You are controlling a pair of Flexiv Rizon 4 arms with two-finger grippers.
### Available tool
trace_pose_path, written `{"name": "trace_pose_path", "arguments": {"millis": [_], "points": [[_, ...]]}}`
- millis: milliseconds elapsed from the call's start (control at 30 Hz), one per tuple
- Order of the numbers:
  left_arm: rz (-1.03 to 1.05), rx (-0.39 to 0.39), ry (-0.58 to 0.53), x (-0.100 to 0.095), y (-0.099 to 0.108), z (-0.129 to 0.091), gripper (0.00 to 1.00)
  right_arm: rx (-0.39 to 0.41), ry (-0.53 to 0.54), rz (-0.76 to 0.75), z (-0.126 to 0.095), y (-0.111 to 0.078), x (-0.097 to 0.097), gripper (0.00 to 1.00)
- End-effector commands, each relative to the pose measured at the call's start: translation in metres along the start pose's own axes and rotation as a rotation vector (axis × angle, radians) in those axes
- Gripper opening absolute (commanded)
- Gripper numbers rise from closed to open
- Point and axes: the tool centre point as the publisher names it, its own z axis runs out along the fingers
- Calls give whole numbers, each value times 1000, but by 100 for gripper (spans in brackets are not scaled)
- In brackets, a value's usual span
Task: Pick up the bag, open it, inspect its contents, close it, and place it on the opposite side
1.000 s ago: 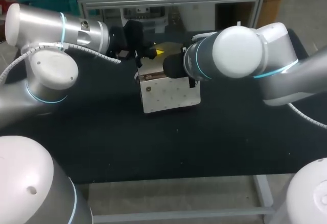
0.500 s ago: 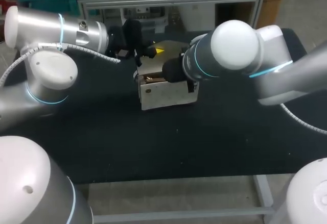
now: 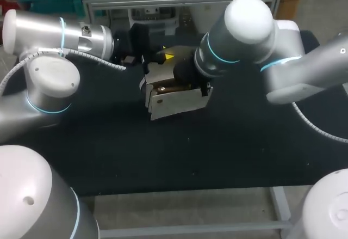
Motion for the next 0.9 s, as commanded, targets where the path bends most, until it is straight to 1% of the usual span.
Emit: {"name": "trace_pose_path", "arguments": {"millis": [33, 100, 133, 167, 200, 233, 267, 333, 400, 467, 600, 900], "points": [[4, 8, 4, 1, 0, -2, 0, 0, 126, -15, 8, 2, -6, 0], [6, 10, 5, 1, 0, -2, 0, 0, 131, -20, 9, 3, -6, 0], [8, 11, 6, 1, 0, -2, 0, -4, 141, -28, 11, 3, -5, 13], [9, 12, 7, 1, 1, -2, 0, -3, 142, -28, 11, 4, -5, 21], [11, 10, 6, 1, 1, -2, 0, -9, 146, -32, 12, 4, -4, 32], [12, 9, 6, 1, 2, -2, 0, -10, 148, -36, 12, 5, -4, 36], [14, 8, 6, 1, 2, -2, 0, -10, 151, -38, 12, 5, -3, 44], [17, 8, 6, 0, 3, -1, 0, -13, 155, -42, 13, 5, -2, 53], [22, 7, 3, -1, 4, -1, 0, -13, 159, -44, 12, 6, -1, 77], [23, 9, 3, -2, 5, -1, 0, -13, 162, -46, 12, 5, 0, 92], [27, 15, 2, -3, 6, -1, 0, -10, 171, -52, 11, 6, 1, 94], [33, 11, 1, -3, 7, 0, 0, -12, 183, -57, 13, 7, 2, 94]]}}
